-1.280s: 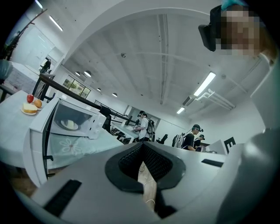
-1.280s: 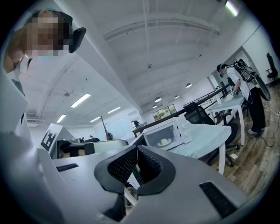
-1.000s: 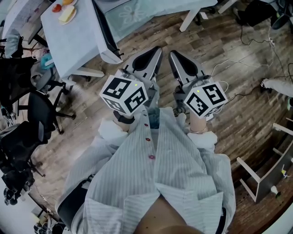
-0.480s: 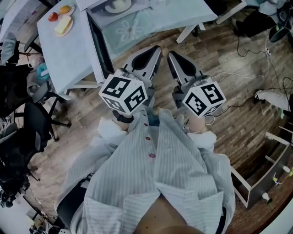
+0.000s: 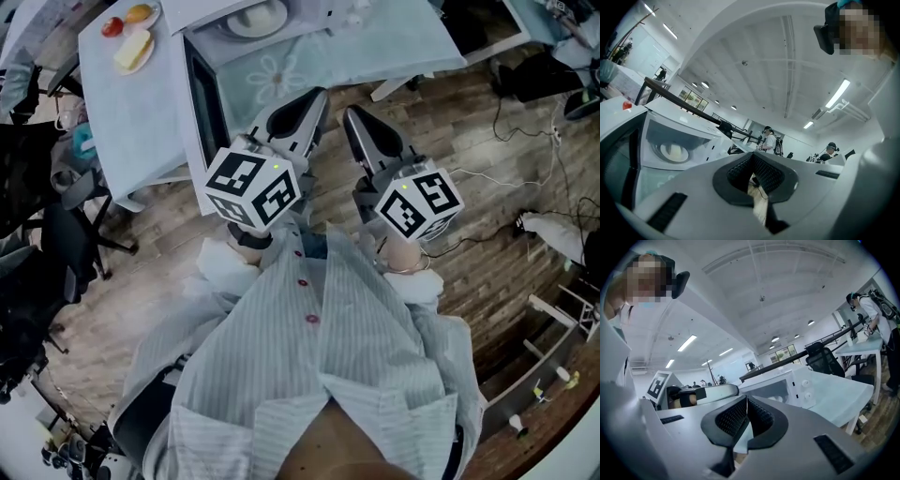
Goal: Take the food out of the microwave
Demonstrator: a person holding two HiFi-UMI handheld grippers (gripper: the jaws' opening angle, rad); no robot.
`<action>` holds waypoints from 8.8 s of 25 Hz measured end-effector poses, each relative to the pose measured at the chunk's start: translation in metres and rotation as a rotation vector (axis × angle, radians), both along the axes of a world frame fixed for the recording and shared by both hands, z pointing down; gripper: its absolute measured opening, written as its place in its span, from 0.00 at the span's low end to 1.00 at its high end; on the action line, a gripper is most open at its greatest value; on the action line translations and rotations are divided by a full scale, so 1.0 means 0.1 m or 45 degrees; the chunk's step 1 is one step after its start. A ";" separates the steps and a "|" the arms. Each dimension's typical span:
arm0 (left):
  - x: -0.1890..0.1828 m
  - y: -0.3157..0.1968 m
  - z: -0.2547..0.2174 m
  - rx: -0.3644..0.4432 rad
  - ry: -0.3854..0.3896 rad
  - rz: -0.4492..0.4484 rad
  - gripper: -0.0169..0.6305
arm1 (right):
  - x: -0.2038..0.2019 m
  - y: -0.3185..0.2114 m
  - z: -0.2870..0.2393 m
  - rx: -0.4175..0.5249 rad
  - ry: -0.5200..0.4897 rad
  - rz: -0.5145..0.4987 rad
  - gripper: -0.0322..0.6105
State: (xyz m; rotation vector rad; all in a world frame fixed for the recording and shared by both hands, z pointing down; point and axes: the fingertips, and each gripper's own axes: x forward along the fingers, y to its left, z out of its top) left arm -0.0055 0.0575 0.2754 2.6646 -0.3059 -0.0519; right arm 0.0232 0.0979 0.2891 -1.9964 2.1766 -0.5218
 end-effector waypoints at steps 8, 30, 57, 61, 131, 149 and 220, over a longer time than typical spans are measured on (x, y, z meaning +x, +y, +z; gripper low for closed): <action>0.20 -0.28 0.01 -0.006 -0.009 -0.046 0.04 | 0.27 -0.36 0.02 0.001 -0.013 -0.032 0.10; 0.78 -1.33 -0.01 -0.023 -0.009 -0.473 0.04 | 0.81 -1.54 0.05 -0.043 -0.054 -0.490 0.10; 0.79 -2.03 0.15 -0.129 -0.049 -0.876 0.04 | 0.91 -2.35 0.26 -0.137 -0.132 -0.880 0.10; 0.71 -2.21 0.11 -0.114 -0.039 -0.861 0.04 | 0.80 -2.51 0.27 -0.142 -0.122 -0.871 0.10; 0.30 -2.67 2.24 -0.615 -0.208 -0.782 0.04 | 0.83 -2.99 2.23 -0.529 -0.182 -0.411 0.10; 0.29 -2.86 2.42 -0.791 -0.129 -0.861 0.32 | 0.85 -3.12 2.33 -0.572 -0.336 -0.316 0.34; 0.43 -2.75 2.61 -1.105 0.014 -0.905 0.16 | 0.77 -3.01 2.48 -0.685 -0.665 -0.225 0.21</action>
